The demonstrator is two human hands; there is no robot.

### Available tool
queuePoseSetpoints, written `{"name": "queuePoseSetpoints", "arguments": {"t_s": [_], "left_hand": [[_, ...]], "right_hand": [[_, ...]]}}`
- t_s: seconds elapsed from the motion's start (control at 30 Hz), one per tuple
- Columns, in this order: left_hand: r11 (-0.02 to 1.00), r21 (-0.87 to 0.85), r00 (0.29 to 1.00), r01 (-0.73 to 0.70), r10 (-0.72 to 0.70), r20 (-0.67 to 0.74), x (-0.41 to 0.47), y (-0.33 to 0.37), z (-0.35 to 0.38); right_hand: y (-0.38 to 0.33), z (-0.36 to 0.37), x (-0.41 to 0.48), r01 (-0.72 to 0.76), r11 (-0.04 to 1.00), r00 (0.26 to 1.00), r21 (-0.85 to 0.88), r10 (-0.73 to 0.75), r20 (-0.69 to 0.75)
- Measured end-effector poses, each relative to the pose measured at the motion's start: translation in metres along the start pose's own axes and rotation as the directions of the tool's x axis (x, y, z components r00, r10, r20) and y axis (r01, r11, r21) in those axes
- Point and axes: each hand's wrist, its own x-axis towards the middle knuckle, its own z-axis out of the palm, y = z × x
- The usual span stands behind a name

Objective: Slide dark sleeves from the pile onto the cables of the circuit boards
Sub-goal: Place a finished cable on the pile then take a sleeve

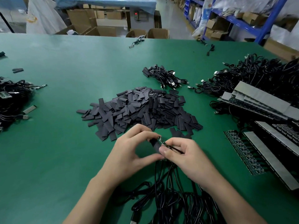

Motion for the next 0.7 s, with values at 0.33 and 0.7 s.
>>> {"name": "queuePoseSetpoints", "arguments": {"t_s": [0.33,0.7], "left_hand": [[0.986,-0.149,0.996,0.075,-0.081,-0.033,0.003,0.006,-0.001],[0.974,-0.219,0.990,0.063,-0.088,-0.109,0.002,0.008,-0.003]], "right_hand": [[0.008,-0.008,0.002,0.011,0.993,1.000,0.114,-0.013,0.023],[0.004,-0.020,0.001,-0.020,0.956,0.998,0.294,0.002,0.060]]}}
